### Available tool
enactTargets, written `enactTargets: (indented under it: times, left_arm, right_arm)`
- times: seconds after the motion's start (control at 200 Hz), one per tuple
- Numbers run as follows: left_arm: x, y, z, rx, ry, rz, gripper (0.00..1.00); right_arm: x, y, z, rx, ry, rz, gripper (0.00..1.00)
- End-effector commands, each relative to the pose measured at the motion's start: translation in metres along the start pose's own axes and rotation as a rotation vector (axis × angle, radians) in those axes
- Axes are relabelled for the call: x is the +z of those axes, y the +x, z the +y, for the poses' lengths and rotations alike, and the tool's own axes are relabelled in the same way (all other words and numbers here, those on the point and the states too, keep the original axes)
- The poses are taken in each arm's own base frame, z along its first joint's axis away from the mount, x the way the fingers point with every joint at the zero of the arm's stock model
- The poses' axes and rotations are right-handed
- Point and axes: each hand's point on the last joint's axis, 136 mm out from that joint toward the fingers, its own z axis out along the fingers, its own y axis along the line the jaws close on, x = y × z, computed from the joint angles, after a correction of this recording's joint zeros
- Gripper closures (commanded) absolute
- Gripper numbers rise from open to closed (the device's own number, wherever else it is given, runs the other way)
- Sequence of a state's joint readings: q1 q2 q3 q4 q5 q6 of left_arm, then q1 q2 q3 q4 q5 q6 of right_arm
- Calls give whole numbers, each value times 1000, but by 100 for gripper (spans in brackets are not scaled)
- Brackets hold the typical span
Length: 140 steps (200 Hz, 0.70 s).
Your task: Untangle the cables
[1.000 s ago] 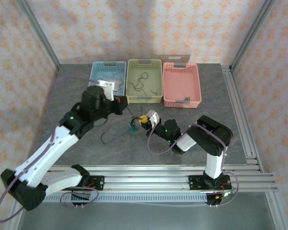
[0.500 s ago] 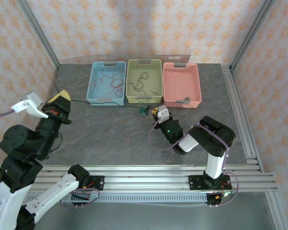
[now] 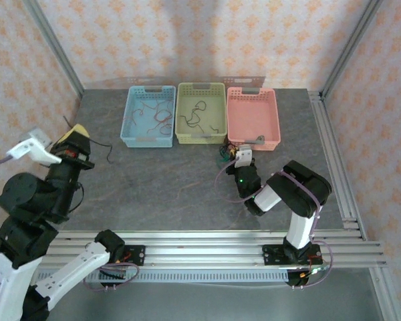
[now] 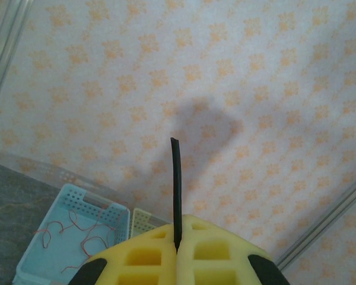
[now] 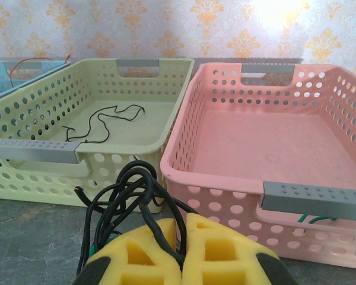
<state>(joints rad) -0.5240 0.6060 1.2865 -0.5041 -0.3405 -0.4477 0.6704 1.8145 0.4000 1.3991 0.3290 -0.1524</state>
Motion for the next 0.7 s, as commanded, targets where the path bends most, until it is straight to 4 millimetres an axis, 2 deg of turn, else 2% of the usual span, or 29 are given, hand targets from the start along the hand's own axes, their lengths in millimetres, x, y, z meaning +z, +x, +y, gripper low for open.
enactTargets:
  times: [0.0,0.265,0.375,0.505,0.636,0.696]
  left_arm:
    - [29,15,-22,29,28,70,100]
    - [90,25,-64,69,56,100,100]
    - [120,17,-88,66,90,70,100]
    - [164,-7,-120,65,130,32,100]
    - [210,-18,-135,29,131,33,100]
    - [233,-11,-140,12,143,49,100]
  right_arm:
    - [-1,-9,0,41,-7,-21,100]
    - [0,-9,7,47,-45,-19,100]
    - [0,-8,8,48,-50,-18,100]
    - [0,-7,7,47,-47,-16,100]
    - [0,-7,9,46,-56,-14,100]
    - [1,-8,11,47,-61,-15,100]
